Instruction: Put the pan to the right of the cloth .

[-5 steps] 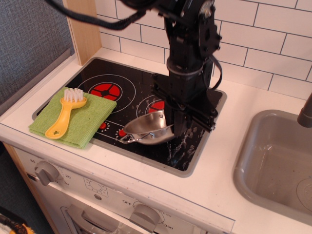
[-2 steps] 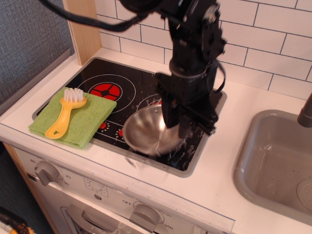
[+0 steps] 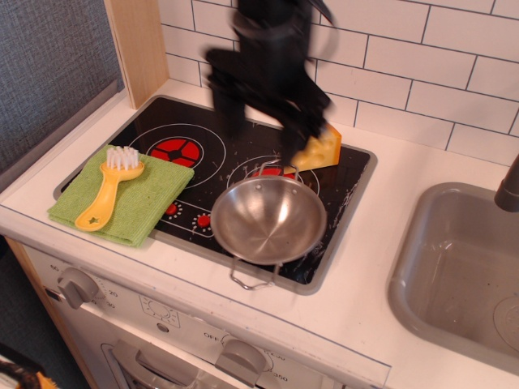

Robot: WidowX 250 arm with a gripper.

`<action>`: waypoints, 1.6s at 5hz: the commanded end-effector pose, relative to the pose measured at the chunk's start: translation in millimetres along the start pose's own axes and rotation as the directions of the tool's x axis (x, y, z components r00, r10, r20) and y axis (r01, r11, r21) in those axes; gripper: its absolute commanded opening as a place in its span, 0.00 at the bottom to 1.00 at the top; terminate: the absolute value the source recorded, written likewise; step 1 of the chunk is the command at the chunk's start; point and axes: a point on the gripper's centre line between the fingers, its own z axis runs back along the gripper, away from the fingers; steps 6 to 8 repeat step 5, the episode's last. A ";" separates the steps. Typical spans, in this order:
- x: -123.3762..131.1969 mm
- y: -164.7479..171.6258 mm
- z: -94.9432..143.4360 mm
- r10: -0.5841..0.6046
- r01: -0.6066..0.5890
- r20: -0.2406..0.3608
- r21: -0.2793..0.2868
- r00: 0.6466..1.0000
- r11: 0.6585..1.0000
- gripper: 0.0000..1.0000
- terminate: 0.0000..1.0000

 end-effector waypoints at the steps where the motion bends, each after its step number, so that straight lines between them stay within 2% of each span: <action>1: 7.5 44.9 -7.1 0.132 -0.134 -0.056 -0.022 0.990 0.991 1.00 0.00; 2: 11.6 47.1 -24.7 0.106 -0.110 -0.098 -0.043 0.990 0.993 1.00 0.00; 3: 13.0 49.6 -20.8 0.057 -0.057 -0.036 -0.003 0.998 0.998 1.00 0.00; 4: 13.0 49.6 -20.8 0.057 -0.057 -0.036 -0.003 0.998 0.998 1.00 0.00; 5: 13.0 49.6 -20.8 0.057 -0.057 -0.036 -0.003 0.998 0.998 1.00 1.00; 8: 13.0 49.6 -20.8 0.057 -0.057 -0.036 -0.003 0.998 0.998 1.00 1.00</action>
